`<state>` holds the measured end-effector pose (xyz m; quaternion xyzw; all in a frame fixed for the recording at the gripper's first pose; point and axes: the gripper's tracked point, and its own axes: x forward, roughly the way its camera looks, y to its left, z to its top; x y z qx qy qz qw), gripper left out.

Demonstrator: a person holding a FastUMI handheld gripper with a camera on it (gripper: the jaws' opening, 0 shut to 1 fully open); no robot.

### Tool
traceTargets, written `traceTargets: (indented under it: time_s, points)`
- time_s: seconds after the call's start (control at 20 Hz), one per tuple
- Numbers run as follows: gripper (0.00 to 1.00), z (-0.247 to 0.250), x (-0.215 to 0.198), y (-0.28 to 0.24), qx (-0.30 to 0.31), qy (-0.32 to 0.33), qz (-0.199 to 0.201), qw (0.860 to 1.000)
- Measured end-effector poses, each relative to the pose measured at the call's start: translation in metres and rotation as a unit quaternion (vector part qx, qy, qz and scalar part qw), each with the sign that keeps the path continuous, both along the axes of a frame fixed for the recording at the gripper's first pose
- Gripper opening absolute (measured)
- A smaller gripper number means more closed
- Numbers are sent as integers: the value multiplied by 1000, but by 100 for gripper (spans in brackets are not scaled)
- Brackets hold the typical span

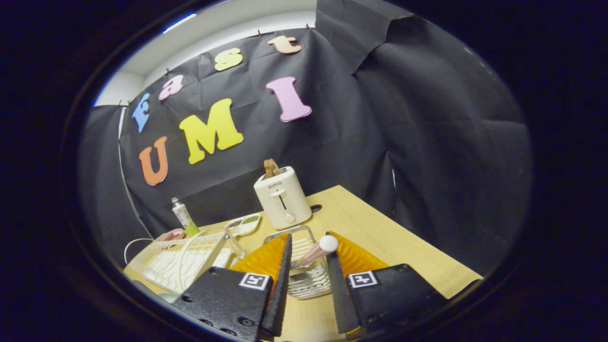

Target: Take the plate from the dish rack, then take the spoon from the basket and place it into the plate.

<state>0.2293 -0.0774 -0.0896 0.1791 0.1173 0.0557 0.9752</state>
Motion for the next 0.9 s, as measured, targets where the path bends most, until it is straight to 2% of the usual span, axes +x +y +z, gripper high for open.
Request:
traceTargets:
  time_s: [0.05,0.1,0.3,0.5,0.75,0.9]
  points:
    - [42,3,-1,3,10,4,6,1000]
    - [29,5,-1,6,22,7,11,1000]
    - [9,15,-4,15,22,20,30,999]
    - [7,47,-17,12,-23,-7,23,999]
    - [7,111,-57,11,-61,-61,14,996]
    - [7,149,-99,35,-57,-95,39,993]
